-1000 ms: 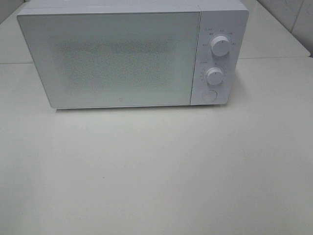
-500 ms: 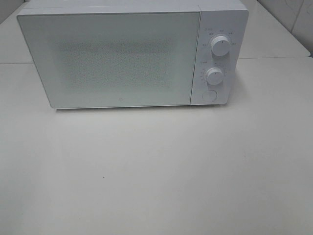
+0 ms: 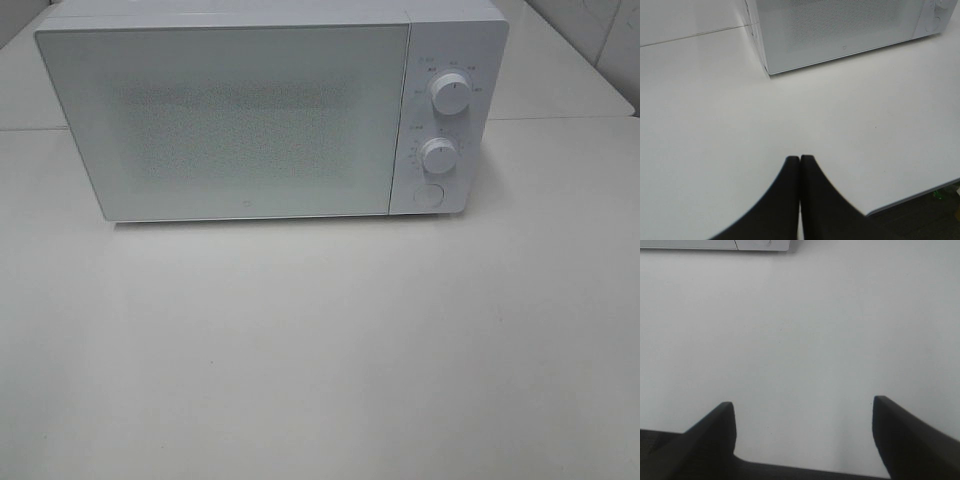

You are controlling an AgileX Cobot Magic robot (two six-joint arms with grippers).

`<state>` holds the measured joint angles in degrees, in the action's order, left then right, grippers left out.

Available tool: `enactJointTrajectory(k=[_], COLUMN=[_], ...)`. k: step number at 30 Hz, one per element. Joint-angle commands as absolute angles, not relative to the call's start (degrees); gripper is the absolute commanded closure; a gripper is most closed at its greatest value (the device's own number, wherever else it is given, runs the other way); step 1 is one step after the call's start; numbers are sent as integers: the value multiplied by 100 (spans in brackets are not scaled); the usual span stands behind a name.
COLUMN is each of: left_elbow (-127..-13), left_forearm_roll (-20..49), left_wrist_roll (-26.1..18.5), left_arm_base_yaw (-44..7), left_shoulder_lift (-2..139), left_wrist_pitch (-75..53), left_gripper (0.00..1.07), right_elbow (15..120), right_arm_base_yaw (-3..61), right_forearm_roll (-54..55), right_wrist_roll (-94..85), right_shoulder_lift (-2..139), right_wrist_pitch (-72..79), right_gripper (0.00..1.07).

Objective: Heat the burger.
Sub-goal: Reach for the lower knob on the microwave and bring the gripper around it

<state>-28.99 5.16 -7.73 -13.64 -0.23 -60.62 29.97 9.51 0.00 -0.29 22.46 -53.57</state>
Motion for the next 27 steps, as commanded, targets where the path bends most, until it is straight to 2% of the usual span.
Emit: enactJointTrajectory(k=[1, 2, 5, 10, 27], left_elbow=[-2876, -2876, -2876, -2876, -2876], left_forearm_roll=[544, 544, 544, 544, 539], left_wrist_roll=[-773, -773, -773, -773, -762], left_arm_base_yaw=[-1346, -1346, -1346, -1346, -1346], left_shoulder_lift=[-149, -149, -149, -149, -149], left_wrist_pitch=[-5970, -5970, -5970, -5970, -5970], left_gripper=[106, 106, 106, 106, 106], right_elbow=[3054, 3054, 3054, 3054, 3054], right_arm_base_yaw=[945, 945, 945, 945, 945], right_forearm_roll=[0, 0, 0, 0, 0], right_wrist_roll=[-34, -34, -34, -52, -40], right_shoulder_lift=[2636, 2882, 3002, 3822, 6010], right_wrist_pitch=[-4761, -4251, -3988, -2246, 1049], right_gripper=[35, 35, 35, 35, 35])
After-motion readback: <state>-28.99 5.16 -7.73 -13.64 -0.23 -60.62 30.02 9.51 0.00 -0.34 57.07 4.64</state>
